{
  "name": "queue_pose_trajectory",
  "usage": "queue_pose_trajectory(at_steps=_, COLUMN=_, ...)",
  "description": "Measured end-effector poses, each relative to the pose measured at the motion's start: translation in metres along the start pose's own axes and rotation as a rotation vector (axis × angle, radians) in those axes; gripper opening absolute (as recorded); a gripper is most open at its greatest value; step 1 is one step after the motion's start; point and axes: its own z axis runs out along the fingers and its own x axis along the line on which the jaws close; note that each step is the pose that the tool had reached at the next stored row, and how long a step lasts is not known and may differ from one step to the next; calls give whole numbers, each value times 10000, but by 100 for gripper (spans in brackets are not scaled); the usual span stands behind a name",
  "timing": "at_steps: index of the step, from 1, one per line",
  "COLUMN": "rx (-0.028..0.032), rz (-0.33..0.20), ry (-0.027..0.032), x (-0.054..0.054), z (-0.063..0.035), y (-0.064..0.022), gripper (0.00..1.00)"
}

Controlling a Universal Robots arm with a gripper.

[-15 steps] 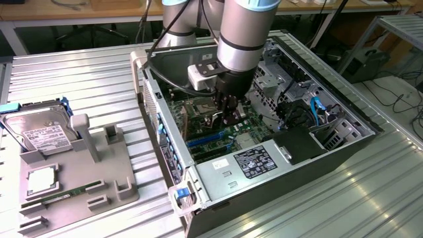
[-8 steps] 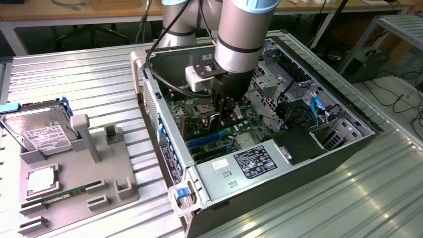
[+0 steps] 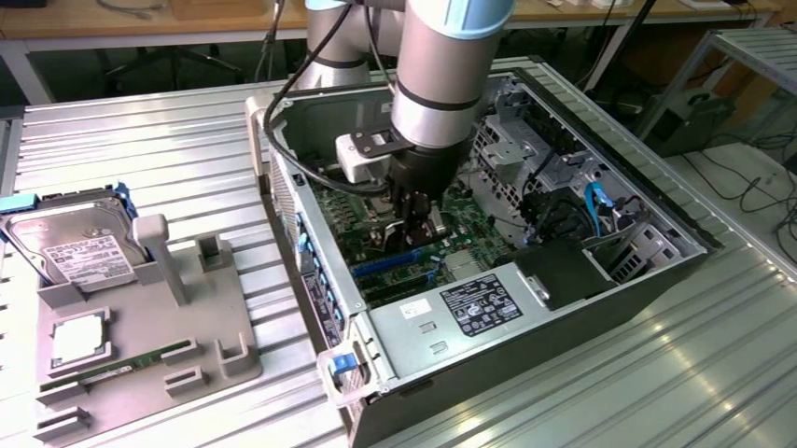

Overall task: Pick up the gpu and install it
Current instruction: 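Insert the gpu into the slot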

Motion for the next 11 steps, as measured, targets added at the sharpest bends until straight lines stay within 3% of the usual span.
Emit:
queue_pose_trajectory(at_steps=5, rx=-1, rz=0, ry=-16, x=14, z=73, y=18, gripper=28)
queue_pose_trajectory(at_steps=7, rx=-1, rz=6, ry=-74, x=14, z=92, y=20, gripper=28)
queue_pose_trajectory(at_steps=11, rx=0, rz=7, ry=-81, x=14, z=97, y=36, gripper=28)
